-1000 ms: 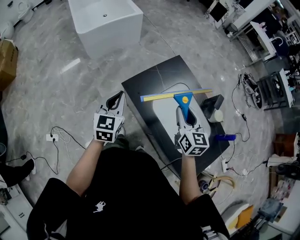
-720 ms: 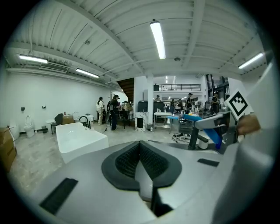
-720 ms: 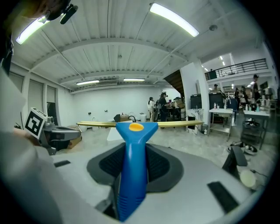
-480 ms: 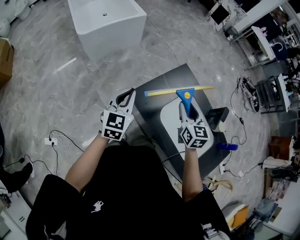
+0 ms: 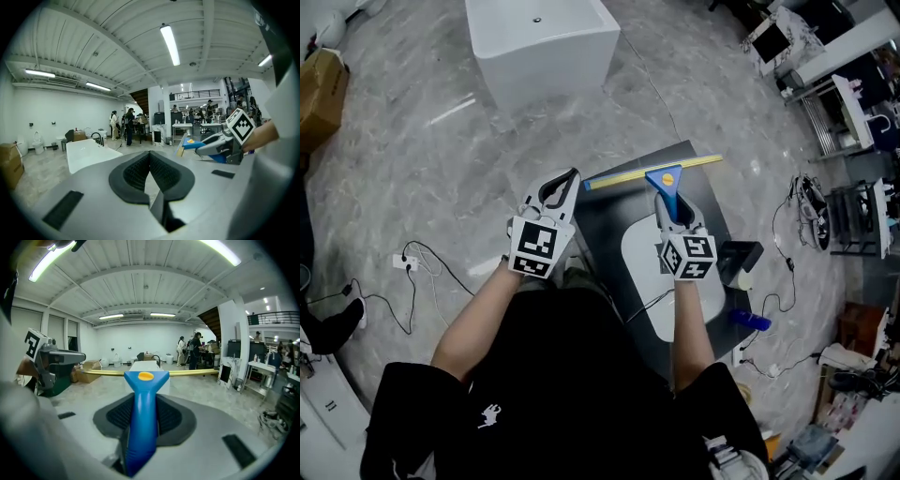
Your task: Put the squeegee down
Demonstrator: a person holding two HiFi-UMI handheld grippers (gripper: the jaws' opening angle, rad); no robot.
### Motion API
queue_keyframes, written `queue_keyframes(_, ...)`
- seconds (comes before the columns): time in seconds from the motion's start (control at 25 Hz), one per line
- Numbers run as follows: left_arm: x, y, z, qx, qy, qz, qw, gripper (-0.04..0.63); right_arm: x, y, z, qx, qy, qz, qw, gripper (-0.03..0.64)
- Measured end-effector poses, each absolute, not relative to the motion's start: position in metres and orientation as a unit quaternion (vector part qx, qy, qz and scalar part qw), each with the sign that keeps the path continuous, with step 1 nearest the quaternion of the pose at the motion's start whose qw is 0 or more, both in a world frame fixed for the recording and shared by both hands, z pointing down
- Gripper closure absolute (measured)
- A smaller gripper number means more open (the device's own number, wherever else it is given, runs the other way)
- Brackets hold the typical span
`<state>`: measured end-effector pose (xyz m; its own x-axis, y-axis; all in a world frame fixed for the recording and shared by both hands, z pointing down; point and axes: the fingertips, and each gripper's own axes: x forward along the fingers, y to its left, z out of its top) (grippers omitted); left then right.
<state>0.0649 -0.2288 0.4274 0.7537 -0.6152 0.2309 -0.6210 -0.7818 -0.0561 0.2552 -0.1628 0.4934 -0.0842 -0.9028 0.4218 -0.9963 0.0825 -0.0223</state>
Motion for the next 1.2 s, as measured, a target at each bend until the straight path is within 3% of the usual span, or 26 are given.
queue_keyframes(1.2,0.078,-0.252,0.485,0.884,-0.423,0.193,0.045,0.592,0.274,-0.224,0.645,0.571,-0.757,0.221,0.23,0.486)
